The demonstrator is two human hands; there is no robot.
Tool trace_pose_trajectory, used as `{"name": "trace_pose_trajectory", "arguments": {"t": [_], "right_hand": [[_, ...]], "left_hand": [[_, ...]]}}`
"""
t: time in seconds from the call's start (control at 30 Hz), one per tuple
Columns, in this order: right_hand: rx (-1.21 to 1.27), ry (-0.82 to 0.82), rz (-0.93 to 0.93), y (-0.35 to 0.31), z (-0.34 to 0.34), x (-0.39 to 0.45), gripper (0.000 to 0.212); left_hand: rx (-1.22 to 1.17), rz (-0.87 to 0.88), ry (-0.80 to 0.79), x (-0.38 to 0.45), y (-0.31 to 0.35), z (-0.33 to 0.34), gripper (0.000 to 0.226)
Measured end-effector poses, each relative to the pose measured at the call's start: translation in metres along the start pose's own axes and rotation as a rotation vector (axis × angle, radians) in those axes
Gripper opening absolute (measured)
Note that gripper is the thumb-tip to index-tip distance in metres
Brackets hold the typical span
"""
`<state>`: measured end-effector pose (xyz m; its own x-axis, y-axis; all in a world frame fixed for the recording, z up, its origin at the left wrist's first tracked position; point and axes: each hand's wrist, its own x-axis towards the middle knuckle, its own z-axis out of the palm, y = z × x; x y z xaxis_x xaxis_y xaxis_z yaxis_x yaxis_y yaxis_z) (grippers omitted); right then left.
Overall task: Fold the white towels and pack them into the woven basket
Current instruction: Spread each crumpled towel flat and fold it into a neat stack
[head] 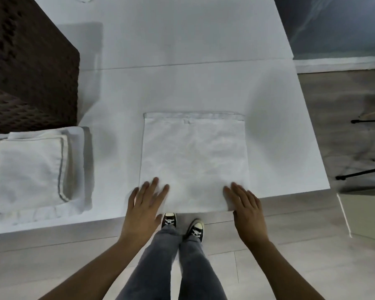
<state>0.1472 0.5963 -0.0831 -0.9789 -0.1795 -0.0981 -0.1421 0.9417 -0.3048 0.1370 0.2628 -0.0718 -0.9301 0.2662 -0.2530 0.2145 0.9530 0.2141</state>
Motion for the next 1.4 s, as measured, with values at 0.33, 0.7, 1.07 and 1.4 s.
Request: {"name": "trace_pose_trajectory", "arguments": {"t": [0.33, 0.7, 1.07, 1.4], "right_hand": [[0.115, 0.121, 0.048, 0.038, 0.002, -0.014, 0.066], [0.665, 0.309, 0.374, 0.028, -0.029, -0.010, 0.015], [0.873, 0.370, 0.366, 0.011, -0.063, 0.108, 0.015], [0.625, 0.242, 0.397, 0.023, -0.036, 0.177, 0.027]], "left_hand": [[-0.227, -0.059, 0.205, -0.019, 0.009, 0.021, 0.075], [-0.815, -0.591, 0.420, -0.050, 0.037, -0.015, 0.010], [-0.881, -0.617, 0.589, 0.024, 0.012, -0.066, 0.014], [-0.859, -0.644, 0.558, 0.099, -0.028, -0.051, 0.034]]}}
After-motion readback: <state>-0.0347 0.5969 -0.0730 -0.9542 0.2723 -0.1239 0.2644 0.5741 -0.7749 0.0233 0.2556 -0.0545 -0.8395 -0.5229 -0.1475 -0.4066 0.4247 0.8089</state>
